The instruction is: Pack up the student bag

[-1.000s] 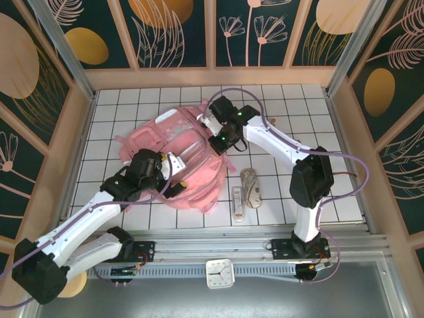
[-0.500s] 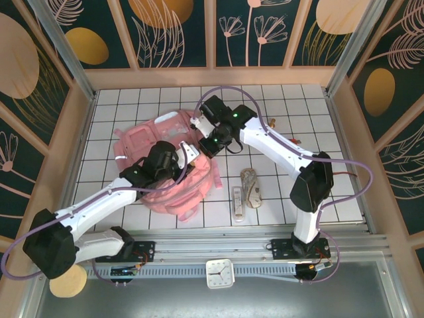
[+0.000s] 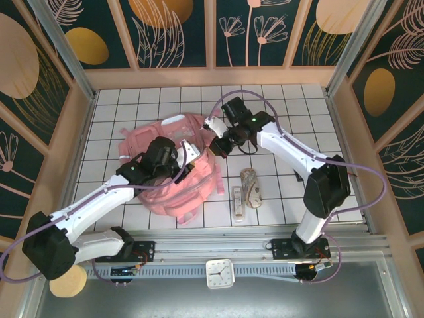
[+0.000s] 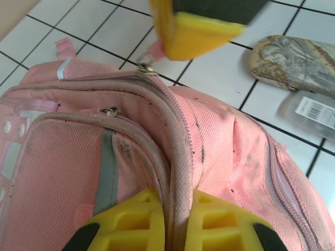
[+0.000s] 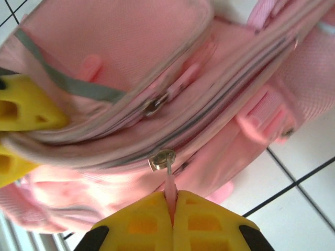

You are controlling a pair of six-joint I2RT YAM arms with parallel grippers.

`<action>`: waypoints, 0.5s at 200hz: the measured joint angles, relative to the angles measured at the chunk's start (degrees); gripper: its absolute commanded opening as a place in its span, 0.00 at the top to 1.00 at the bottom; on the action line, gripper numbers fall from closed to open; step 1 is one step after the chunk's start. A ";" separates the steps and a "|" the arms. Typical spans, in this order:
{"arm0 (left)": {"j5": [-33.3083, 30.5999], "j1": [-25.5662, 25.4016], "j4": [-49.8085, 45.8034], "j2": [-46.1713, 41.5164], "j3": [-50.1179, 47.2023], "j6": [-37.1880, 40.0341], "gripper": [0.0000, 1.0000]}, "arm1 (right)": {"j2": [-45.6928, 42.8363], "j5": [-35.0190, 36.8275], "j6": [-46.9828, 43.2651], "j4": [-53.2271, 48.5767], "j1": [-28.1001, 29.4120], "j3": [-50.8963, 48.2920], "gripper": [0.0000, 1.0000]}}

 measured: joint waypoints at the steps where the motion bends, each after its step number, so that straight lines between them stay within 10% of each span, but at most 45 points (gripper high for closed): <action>1: 0.04 0.00 -0.13 0.00 0.07 0.04 1.00 | 0.04 -0.04 -0.15 0.11 -0.09 0.00 1.00; 100: -0.11 1.73 -6.99 2.95 4.90 1.81 1.00 | 26.82 -6.60 -6.97 3.85 -5.16 21.53 1.00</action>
